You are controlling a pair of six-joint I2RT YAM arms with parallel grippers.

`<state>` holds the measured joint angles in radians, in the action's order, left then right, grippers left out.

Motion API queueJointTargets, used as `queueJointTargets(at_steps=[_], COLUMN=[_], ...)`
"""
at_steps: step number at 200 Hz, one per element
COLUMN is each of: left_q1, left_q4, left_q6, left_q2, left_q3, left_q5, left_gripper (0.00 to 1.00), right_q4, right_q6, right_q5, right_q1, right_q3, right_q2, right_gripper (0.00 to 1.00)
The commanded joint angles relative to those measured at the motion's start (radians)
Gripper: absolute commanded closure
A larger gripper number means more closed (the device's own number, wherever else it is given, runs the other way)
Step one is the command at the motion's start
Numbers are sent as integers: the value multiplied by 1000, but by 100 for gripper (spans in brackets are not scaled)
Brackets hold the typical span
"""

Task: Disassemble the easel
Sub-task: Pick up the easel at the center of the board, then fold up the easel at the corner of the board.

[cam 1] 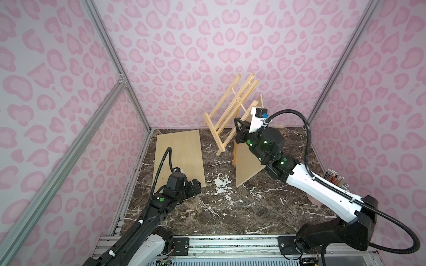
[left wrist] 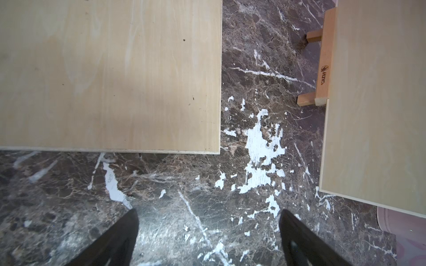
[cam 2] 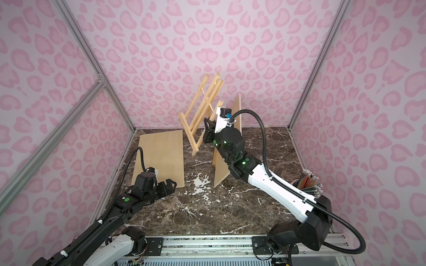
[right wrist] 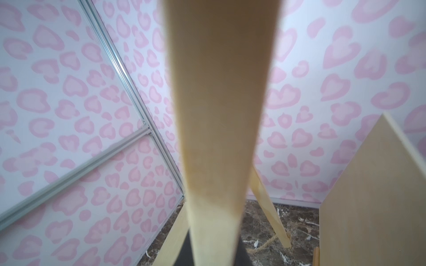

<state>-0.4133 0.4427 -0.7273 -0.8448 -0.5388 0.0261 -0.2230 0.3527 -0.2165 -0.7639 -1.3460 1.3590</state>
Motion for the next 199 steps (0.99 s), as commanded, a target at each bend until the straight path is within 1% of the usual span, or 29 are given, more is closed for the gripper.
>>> queueJointTargets(at_steps=[1, 27, 72, 93, 105, 123, 139, 156, 179, 199], left_q1=[1, 1, 0, 0, 1, -1, 0, 0, 1, 1], left_q4=[-9, -13, -17, -17, -19, -23, -26, -28, -33, -36], left_q6=[13, 10, 10, 12, 12, 11, 13, 13, 13, 14], left_q2=[3, -2, -6, -6, -8, -14, -21, -26, -28, -33], left_q3=[2, 5, 6, 6, 5, 6, 6, 4, 6, 7], left_q5=[-8, -5, -3, -2, 2, 8, 15, 23, 30, 34], left_gripper=[4, 4, 4, 4, 4, 4, 4, 4, 4, 4], right_q4=[-26, -8, 21, 61, 104, 146, 155, 148, 96, 40], right_q6=[14, 28, 112, 129, 150, 213, 261, 292, 370, 406], right_q5=[-20, -53, -49, -81, -75, -16, 9, 11, 87, 123], right_q1=[41, 134, 381, 481, 539, 646, 708, 749, 817, 833], right_q3=[4, 5, 11, -3, -7, -5, 27, 62, 134, 189], right_q2=[-83, -185, -340, -384, -389, -391, -378, -351, -307, -260], right_gripper=[100, 100, 100, 100, 100, 100, 100, 100, 100, 100])
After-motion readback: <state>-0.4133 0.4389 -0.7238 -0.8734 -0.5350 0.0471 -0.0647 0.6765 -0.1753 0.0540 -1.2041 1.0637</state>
